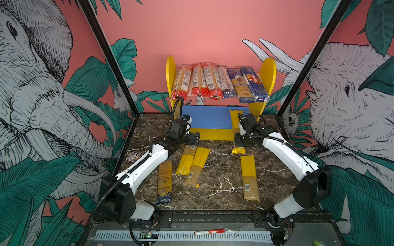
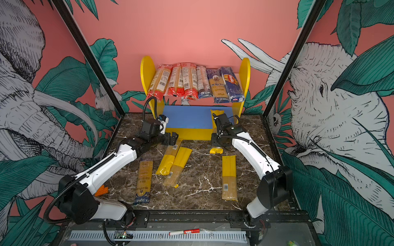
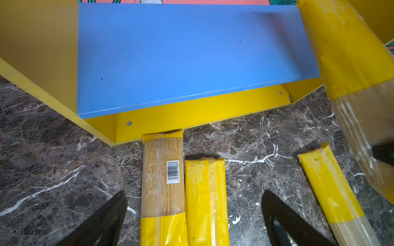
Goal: Arrange pasta packages on shelves
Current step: Place the pasta bag on the shelf.
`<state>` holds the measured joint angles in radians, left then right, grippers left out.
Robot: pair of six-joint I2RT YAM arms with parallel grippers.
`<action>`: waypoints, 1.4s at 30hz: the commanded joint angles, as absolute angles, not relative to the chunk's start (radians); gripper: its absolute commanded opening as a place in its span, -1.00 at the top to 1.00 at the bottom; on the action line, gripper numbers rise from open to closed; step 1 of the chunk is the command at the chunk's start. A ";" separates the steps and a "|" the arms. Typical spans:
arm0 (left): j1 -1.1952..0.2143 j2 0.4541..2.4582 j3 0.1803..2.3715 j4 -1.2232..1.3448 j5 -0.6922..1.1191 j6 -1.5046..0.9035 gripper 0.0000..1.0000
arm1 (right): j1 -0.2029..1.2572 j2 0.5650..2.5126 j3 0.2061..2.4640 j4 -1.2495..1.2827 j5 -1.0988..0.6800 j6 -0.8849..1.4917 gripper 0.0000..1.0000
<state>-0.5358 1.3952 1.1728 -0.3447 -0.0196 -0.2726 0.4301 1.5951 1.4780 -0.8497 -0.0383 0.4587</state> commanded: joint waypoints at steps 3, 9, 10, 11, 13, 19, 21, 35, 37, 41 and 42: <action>-0.535 1.393 1.164 -0.327 -0.043 -0.276 -0.98 | 0.383 1.654 1.611 -0.696 -0.044 0.367 1.00; -0.535 1.418 1.205 -0.349 -0.063 -0.260 -0.97 | 0.330 1.758 1.700 -0.653 -0.055 0.335 1.00; -0.534 1.423 1.215 -0.352 -0.066 -0.255 -0.97 | 0.323 1.776 1.719 -0.650 -0.054 0.330 1.00; -0.534 1.429 1.223 -0.356 -0.069 -0.252 -0.97 | 0.317 1.798 1.742 -0.649 -0.054 0.324 1.00; -0.534 1.439 1.238 -0.360 -0.075 -0.247 -0.97 | 0.306 1.837 1.788 -0.653 -0.056 0.315 1.00; -0.534 1.474 1.275 -0.374 -0.080 -0.241 -0.97 | 0.270 1.941 1.912 -0.678 -0.061 0.284 1.00; -0.534 1.488 1.291 -0.380 -0.080 -0.237 -0.97 | 0.254 1.966 1.943 -0.688 -0.063 0.278 1.00; -0.534 1.560 1.368 -0.402 -0.080 -0.229 -0.96 | 0.197 2.068 2.074 -0.769 -0.064 0.265 1.00; -0.533 1.559 1.370 -0.405 -0.082 -0.230 -0.96 | 0.196 2.072 2.077 -0.781 -0.065 0.269 0.83; -0.534 1.553 1.368 -0.411 -0.088 -0.229 -0.96 | 0.196 2.052 2.045 -0.775 -0.069 0.282 0.23; -0.533 1.552 1.366 -0.413 -0.089 -0.229 -0.96 | 0.196 2.045 2.038 -0.773 -0.067 0.285 0.14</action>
